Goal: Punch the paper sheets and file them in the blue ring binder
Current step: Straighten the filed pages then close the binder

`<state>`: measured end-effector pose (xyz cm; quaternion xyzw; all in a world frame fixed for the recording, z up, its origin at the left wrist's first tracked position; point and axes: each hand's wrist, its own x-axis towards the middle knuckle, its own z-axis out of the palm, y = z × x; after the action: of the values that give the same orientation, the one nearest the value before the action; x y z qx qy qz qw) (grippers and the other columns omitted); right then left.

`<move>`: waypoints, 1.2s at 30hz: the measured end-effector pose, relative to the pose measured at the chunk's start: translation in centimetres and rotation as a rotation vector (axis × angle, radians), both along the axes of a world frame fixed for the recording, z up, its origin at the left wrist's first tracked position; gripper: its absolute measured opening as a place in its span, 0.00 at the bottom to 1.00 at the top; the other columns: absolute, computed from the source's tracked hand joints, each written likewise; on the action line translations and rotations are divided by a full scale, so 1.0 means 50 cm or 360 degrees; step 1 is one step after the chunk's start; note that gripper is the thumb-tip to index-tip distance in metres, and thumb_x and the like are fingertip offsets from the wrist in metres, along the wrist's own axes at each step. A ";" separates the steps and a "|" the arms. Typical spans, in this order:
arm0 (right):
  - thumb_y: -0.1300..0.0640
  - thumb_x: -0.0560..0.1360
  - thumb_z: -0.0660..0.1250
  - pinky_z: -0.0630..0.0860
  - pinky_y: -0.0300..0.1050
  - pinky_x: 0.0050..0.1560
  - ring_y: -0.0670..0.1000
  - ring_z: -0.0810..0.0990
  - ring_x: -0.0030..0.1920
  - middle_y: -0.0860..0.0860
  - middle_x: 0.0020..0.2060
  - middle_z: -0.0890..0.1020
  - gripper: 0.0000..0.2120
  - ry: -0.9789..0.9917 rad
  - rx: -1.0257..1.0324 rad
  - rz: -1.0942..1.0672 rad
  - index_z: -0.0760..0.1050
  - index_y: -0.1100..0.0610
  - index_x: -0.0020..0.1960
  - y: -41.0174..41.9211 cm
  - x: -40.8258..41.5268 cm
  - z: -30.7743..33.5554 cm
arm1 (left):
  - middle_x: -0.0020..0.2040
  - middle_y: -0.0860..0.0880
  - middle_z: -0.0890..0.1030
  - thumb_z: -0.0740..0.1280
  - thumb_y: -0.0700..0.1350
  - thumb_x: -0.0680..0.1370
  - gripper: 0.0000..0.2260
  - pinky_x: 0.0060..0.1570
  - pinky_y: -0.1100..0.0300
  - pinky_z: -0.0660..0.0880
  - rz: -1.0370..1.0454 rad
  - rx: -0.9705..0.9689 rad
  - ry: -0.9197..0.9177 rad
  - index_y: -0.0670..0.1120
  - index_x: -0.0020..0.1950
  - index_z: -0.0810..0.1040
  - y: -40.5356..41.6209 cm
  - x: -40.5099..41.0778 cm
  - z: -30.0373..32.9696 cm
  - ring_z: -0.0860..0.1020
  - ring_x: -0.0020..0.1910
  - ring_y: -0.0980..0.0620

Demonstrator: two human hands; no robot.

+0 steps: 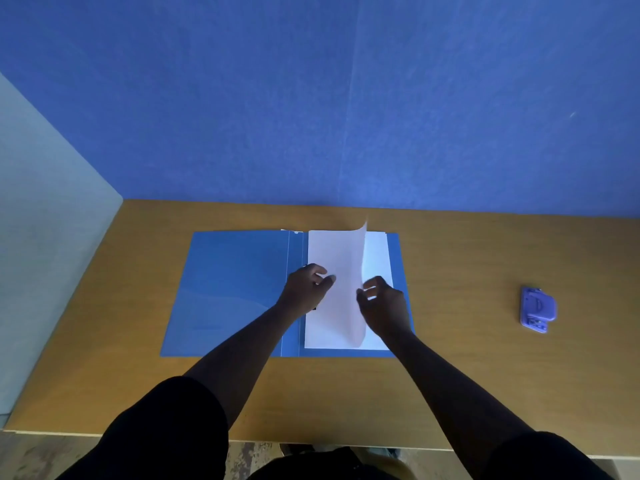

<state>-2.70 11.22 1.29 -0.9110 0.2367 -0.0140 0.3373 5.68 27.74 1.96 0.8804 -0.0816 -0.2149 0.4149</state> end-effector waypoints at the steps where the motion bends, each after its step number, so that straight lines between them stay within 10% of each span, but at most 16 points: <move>1: 0.52 0.76 0.67 0.76 0.38 0.44 0.50 0.85 0.44 0.49 0.47 0.86 0.09 -0.0059 -0.0039 0.0091 0.77 0.55 0.53 0.023 0.004 0.008 | 0.51 0.48 0.84 0.67 0.58 0.77 0.19 0.38 0.61 0.81 0.0022 -0.0090 0.0134 0.46 0.58 0.78 -0.011 0.001 0.008 0.84 0.44 0.53; 7: 0.47 0.74 0.69 0.82 0.46 0.45 0.50 0.84 0.45 0.49 0.47 0.85 0.14 -0.0038 0.0068 0.0400 0.78 0.55 0.54 0.101 0.030 0.022 | 0.31 0.46 0.75 0.70 0.50 0.73 0.15 0.28 0.59 0.73 0.0340 -0.0105 0.0247 0.43 0.33 0.73 -0.025 0.013 0.015 0.77 0.32 0.47; 26: 0.48 0.74 0.71 0.75 0.55 0.58 0.62 0.75 0.62 0.61 0.63 0.73 0.32 0.0714 -0.0154 -0.0418 0.63 0.64 0.68 -0.039 -0.034 -0.100 | 0.32 0.46 0.70 0.60 0.34 0.69 0.06 0.27 0.59 0.60 0.0524 0.0456 -0.0146 0.41 0.34 0.66 0.173 0.062 -0.030 0.67 0.31 0.49; 36: 0.52 0.66 0.75 0.61 0.37 0.28 0.52 0.76 0.38 0.51 0.37 0.80 0.11 0.0531 0.0197 -0.0624 0.77 0.57 0.43 -0.055 -0.023 -0.089 | 0.36 0.49 0.76 0.64 0.37 0.73 0.04 0.28 0.65 0.64 0.0478 0.0355 -0.0144 0.38 0.44 0.77 0.187 0.068 -0.022 0.71 0.34 0.51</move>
<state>-3.84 8.46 -3.15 -0.8151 0.4615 0.0859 0.3394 9.10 37.07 0.85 0.9319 0.0566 -0.1185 0.3382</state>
